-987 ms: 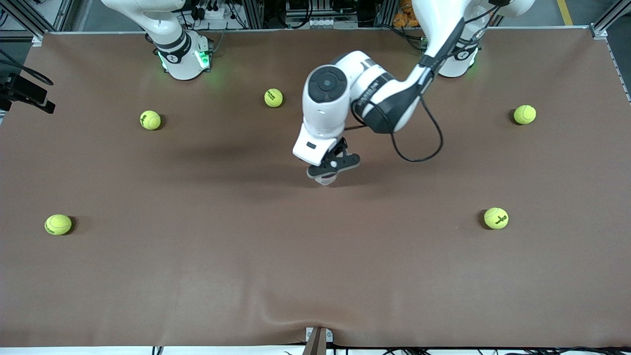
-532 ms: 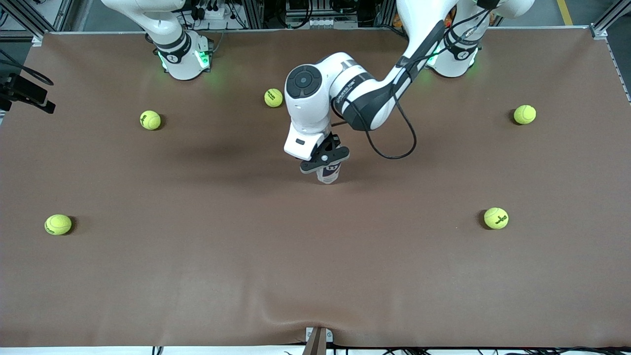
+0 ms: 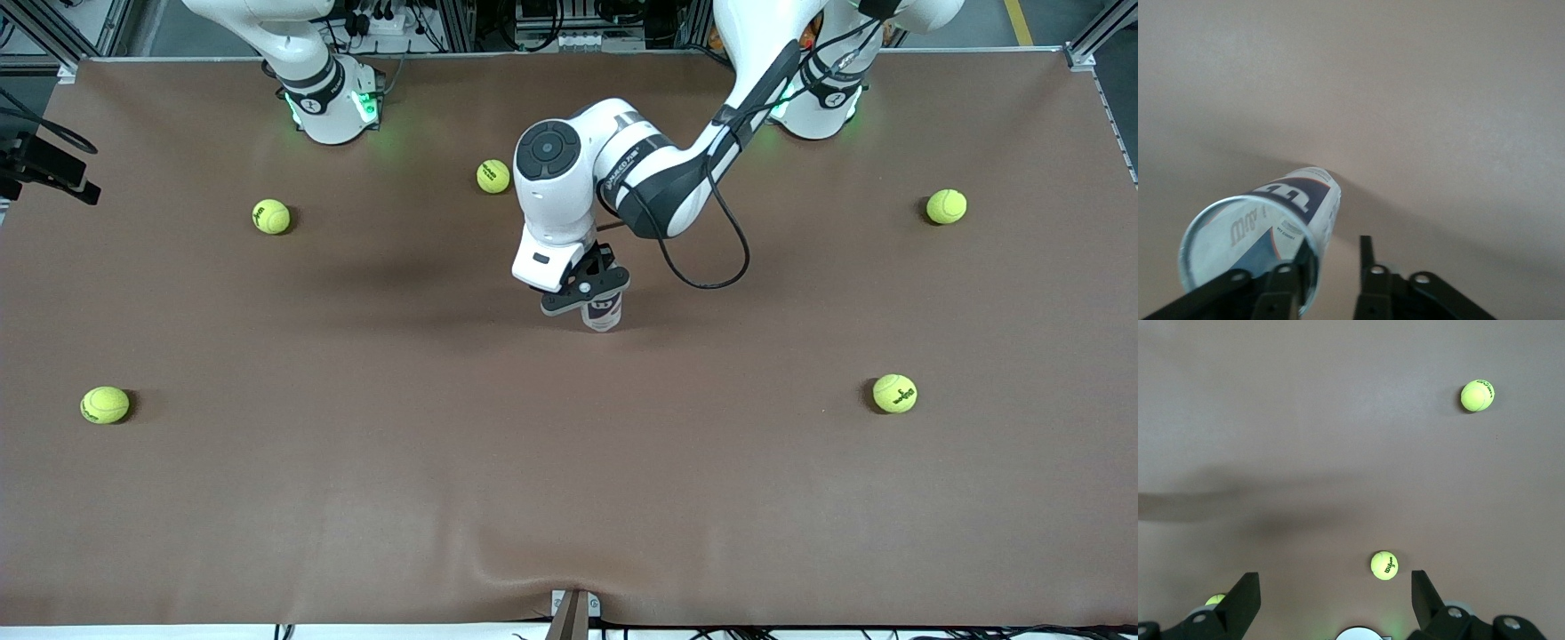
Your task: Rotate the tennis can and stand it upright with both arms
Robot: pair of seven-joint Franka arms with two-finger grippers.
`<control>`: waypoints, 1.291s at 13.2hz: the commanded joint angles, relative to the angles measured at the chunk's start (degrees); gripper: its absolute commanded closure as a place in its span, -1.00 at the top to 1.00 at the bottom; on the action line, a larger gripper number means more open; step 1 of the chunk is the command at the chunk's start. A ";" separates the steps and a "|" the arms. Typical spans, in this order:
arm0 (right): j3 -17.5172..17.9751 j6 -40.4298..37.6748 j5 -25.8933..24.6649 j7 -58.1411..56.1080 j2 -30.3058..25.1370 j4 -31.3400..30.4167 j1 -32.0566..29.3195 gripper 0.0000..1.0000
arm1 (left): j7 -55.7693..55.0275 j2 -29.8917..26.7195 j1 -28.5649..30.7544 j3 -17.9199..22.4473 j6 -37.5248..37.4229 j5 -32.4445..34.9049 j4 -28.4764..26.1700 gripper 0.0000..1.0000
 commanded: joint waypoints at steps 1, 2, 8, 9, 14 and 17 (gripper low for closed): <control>0.19 -0.12 1.02 0.86 -0.08 0.36 -0.38 1.00 | -3.96 0.36 -0.31 0.16 2.32 1.46 0.22 0.91; 0.19 -0.04 1.03 0.86 -0.08 0.36 -0.29 1.00 | -4.05 0.01 -0.31 0.16 2.33 1.46 0.22 1.00; 0.28 0.67 1.11 0.86 -0.08 0.36 -0.38 1.00 | -3.26 -4.73 1.53 -0.10 0.66 0.67 0.31 1.00; 0.28 0.67 1.03 0.86 -0.08 0.36 -0.47 1.00 | -3.26 -5.35 1.80 -0.10 -0.21 0.67 0.39 1.00; 0.19 0.67 1.11 0.86 -0.08 0.36 -0.47 1.00 | 7.86 -9.92 8.99 -0.19 -3.03 -0.73 0.48 1.00; 0.19 0.67 1.11 0.77 -0.08 0.36 -0.56 1.00 | 16.13 -11.33 14.53 -0.28 -4.35 -1.79 0.40 1.00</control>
